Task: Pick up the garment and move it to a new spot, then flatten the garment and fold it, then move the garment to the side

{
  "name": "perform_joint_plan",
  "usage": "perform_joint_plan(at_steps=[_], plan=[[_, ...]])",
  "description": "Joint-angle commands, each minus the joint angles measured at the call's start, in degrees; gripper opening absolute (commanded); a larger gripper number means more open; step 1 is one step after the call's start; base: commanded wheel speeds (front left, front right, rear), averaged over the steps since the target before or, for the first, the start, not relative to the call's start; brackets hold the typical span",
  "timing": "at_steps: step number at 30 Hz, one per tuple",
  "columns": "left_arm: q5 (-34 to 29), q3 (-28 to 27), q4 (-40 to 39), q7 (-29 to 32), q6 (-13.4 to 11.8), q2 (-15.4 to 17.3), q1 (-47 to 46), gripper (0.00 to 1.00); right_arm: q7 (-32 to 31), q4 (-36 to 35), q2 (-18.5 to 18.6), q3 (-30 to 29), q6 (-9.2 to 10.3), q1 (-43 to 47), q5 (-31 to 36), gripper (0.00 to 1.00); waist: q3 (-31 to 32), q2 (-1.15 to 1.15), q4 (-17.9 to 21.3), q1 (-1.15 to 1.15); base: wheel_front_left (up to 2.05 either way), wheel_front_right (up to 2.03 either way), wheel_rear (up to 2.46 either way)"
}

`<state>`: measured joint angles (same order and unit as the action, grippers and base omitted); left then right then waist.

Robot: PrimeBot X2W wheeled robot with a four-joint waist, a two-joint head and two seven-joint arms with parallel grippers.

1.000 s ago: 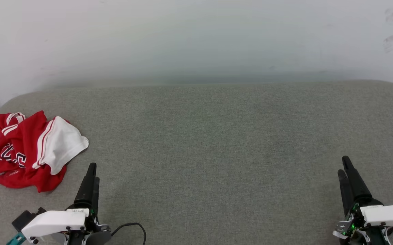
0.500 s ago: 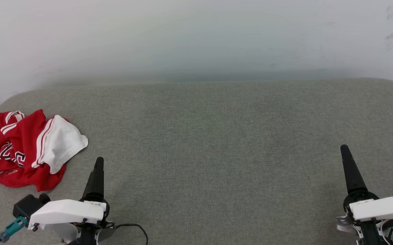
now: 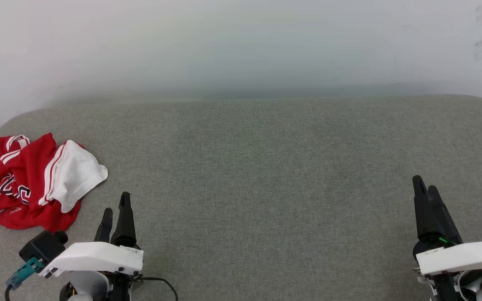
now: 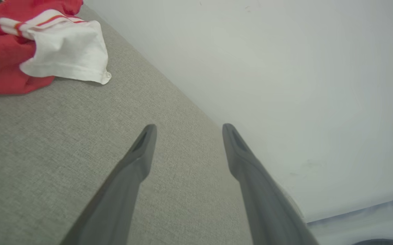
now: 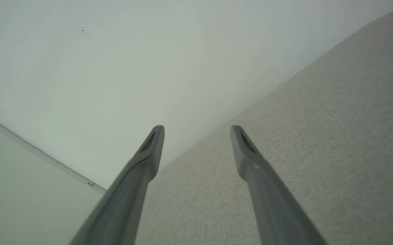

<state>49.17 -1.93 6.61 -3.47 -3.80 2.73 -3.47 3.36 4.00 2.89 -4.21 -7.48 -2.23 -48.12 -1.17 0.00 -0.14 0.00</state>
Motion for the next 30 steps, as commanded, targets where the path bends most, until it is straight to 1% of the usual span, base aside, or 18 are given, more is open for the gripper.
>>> perform_joint_plan(at_steps=[1,16,22,30], plan=[[-1.69,0.26,-1.15,-0.53,-0.38,0.38,-0.29,1.00,0.54,-1.23,0.02,0.13,-0.01,-0.36,1.83,1.00,0.01,0.00,-0.02,0.00,0.00,0.00,0.00],[-14.47,4.30,-2.20,-3.22,-5.22,2.62,0.20,1.00,3.28,-3.42,0.01,1.42,-0.02,0.45,15.70,1.00,-0.19,0.00,-0.29,0.00,0.00,0.00,0.00],[-18.23,5.78,-2.70,-4.19,-7.18,3.47,-0.01,1.00,4.26,-4.51,0.01,2.02,-0.02,0.46,20.71,1.00,-0.51,0.00,-0.35,0.00,0.00,0.00,0.00],[-22.97,8.10,-3.18,-5.47,-9.01,4.56,0.11,1.00,5.48,-5.85,0.00,2.40,-0.01,0.95,26.40,1.00,-0.72,0.00,-0.37,0.00,0.00,0.00,0.00]])
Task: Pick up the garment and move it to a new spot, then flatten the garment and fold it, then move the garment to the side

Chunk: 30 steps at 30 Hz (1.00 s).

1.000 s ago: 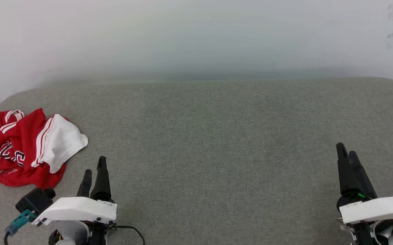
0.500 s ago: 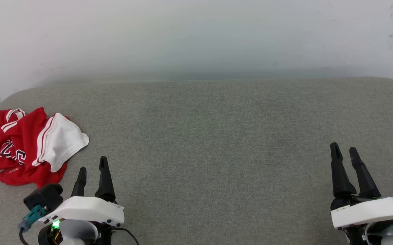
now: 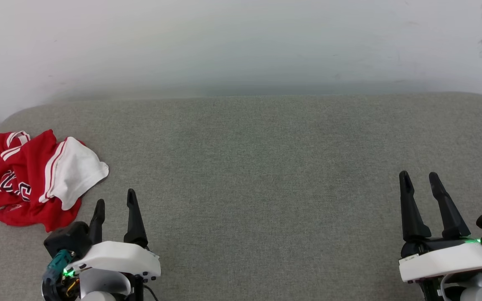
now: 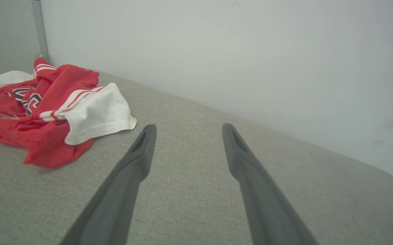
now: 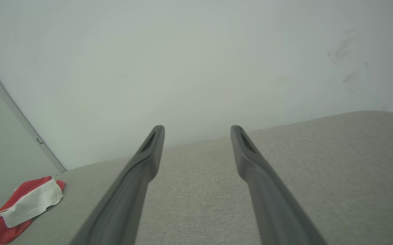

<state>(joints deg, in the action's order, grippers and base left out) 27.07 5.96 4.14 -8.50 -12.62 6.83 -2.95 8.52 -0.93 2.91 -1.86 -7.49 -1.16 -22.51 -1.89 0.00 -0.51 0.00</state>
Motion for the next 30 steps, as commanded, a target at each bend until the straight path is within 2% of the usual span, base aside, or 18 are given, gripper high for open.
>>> perform_joint_plan(at_steps=[1,13,30], plan=[[-1.41,0.44,-0.83,-0.55,-0.37,0.56,-0.43,1.00,0.47,-1.08,-0.01,0.10,0.00,-0.07,1.49,1.00,-0.06,0.00,-0.02,0.00,0.00,0.00,0.00],[-7.44,2.23,-2.39,-2.22,-1.95,1.12,-0.94,1.00,2.17,-2.57,-0.02,0.15,0.00,0.12,7.86,1.00,-1.00,0.00,-0.27,0.00,0.00,0.00,0.00],[-15.07,2.17,-3.84,-4.34,-1.29,0.23,0.35,1.00,4.28,-2.30,-0.04,-0.94,0.00,0.79,12.10,1.00,-1.43,0.00,-0.27,0.00,0.00,0.00,0.00]])
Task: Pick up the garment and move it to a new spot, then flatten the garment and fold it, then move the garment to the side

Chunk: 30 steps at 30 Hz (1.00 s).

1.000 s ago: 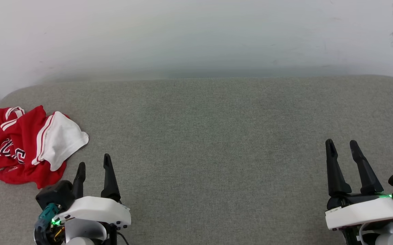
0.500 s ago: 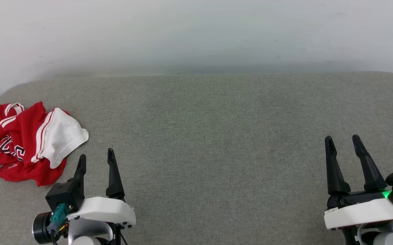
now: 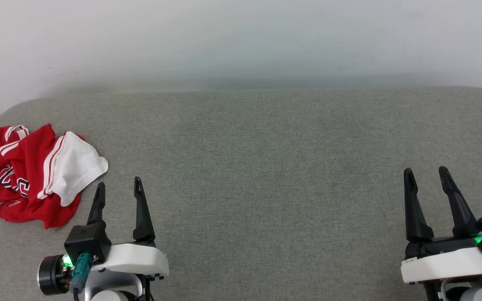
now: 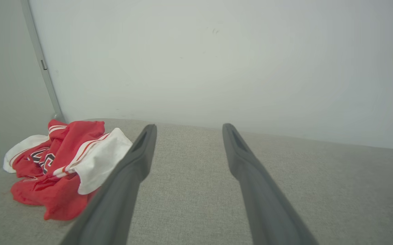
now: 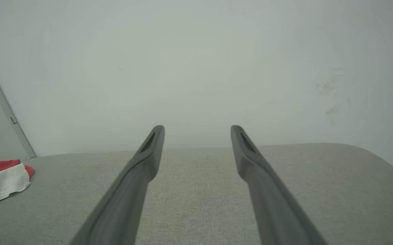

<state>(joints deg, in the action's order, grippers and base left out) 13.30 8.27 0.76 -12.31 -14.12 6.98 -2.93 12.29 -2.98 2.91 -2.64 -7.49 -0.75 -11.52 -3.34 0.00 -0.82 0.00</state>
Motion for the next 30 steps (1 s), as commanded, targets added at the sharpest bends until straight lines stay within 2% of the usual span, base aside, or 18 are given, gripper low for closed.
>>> perform_joint_plan(at_steps=[1,9,20,25,30], plan=[[-1.30,-0.14,-0.47,-0.53,0.22,0.08,0.33,1.00,0.51,-0.25,-0.04,-0.16,0.00,0.38,1.12,1.00,0.02,0.00,0.03,0.00,0.00,0.00,0.00],[-4.54,-0.43,-0.33,-1.39,1.50,-0.79,1.32,1.00,1.46,0.07,-0.04,-0.07,0.00,1.23,3.36,1.00,0.42,0.00,-0.05,0.00,0.00,0.00,0.00],[-7.05,-2.51,0.31,-2.58,6.38,-2.46,2.51,1.00,2.57,0.22,-0.05,0.19,0.01,2.09,5.36,1.00,0.75,0.00,-0.18,0.00,0.00,0.00,0.00],[-9.05,-3.47,0.97,-3.05,7.64,-3.13,2.82,1.00,3.04,0.09,-0.05,0.29,0.01,2.33,6.30,1.00,0.75,0.00,-0.12,0.00,0.00,0.00,0.00],[-8.40,-4.50,1.79,-2.92,8.89,-3.64,2.60,1.00,2.93,0.86,-0.05,0.07,0.01,2.33,4.44,1.00,0.62,0.00,-0.13,0.00,0.00,0.00,0.00]])
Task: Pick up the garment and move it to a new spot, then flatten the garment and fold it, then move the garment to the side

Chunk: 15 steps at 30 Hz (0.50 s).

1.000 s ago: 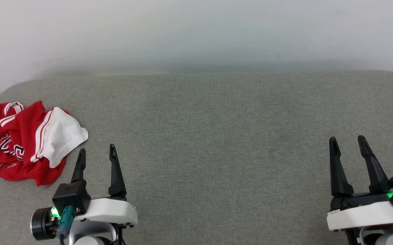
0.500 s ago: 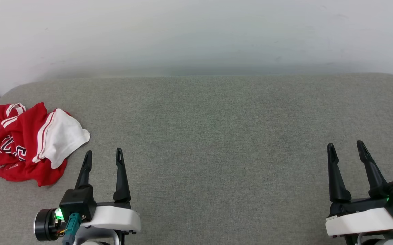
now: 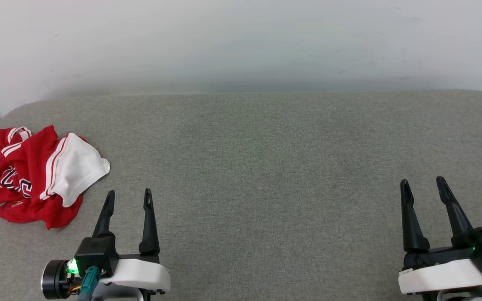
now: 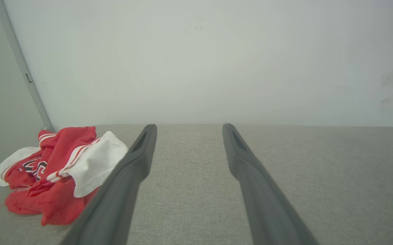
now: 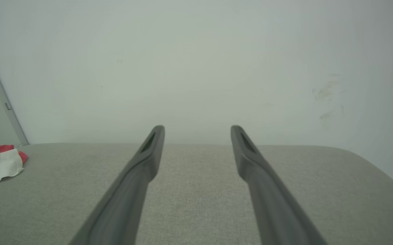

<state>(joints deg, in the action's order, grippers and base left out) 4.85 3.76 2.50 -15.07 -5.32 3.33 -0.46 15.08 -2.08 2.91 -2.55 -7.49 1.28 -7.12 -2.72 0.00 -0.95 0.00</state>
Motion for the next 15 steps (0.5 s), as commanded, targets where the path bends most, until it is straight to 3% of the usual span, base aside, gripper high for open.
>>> perform_joint_plan(at_steps=[1,15], plan=[[0.12,-0.18,0.10,-0.16,0.22,-0.05,0.06,1.00,0.14,0.08,-0.05,-0.05,0.01,0.28,-0.27,1.00,-0.01,0.00,-0.01,0.00,0.00,0.00,0.00],[0.87,-1.45,0.51,-0.16,1.63,-0.44,-0.86,1.00,0.14,0.69,-0.05,-0.28,0.01,-0.26,-1.52,1.00,-0.64,0.00,-0.66,0.00,0.00,0.00,0.00]])
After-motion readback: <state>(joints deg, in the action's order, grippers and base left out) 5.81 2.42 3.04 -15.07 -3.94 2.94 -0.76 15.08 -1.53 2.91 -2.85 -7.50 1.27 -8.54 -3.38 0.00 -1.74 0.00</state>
